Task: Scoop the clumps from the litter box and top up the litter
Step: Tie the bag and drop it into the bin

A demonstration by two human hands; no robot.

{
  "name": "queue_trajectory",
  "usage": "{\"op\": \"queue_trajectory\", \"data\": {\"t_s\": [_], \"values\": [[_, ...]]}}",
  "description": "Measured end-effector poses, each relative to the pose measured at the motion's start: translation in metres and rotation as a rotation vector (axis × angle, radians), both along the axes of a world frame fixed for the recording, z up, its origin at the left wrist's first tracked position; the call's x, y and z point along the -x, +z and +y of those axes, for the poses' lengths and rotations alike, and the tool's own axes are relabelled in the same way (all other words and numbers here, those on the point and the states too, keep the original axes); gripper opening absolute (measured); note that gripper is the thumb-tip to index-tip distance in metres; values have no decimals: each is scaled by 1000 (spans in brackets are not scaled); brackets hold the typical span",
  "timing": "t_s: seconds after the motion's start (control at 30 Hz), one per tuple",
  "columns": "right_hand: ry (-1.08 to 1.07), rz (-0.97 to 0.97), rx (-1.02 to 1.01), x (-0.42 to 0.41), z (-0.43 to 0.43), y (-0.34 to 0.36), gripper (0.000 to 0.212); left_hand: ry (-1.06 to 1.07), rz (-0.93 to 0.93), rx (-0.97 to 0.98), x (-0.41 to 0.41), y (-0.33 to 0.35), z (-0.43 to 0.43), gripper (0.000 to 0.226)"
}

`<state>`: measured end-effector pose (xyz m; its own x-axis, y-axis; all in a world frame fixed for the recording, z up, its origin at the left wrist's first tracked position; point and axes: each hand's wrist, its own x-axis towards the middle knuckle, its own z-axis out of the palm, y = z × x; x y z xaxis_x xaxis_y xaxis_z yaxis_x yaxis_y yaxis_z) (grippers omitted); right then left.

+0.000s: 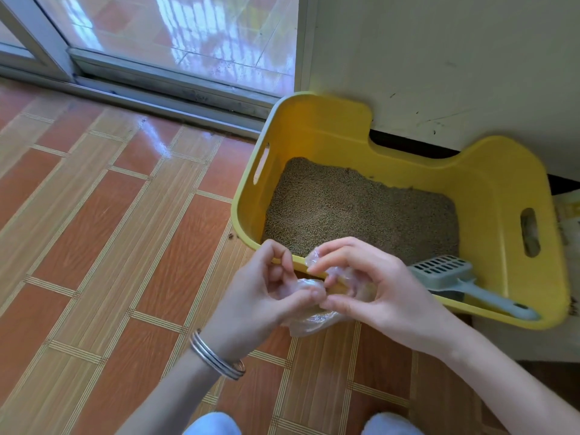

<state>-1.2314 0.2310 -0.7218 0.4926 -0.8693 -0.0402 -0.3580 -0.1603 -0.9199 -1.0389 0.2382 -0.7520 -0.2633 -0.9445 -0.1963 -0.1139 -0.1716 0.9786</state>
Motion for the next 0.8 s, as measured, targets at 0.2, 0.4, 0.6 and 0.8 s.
{"op": "queue_trajectory", "data": {"t_s": [0.2, 0.4, 0.6, 0.8], "values": [[51, 29, 70, -1, -2, -2, 15, -100, 30, -106, 0, 3, -1, 49], [77, 8, 2, -4, 0, -5, 12, -171, 17, -168, -1, 2, 2, 48], [62, -45, -90, -1, -2, -2, 15, -142, -18, -96, -1, 0, 0, 52], [66, -12, -58, 1, -5, -2, 8, -233, 73, -136, -12, -2, 1, 44]]}}
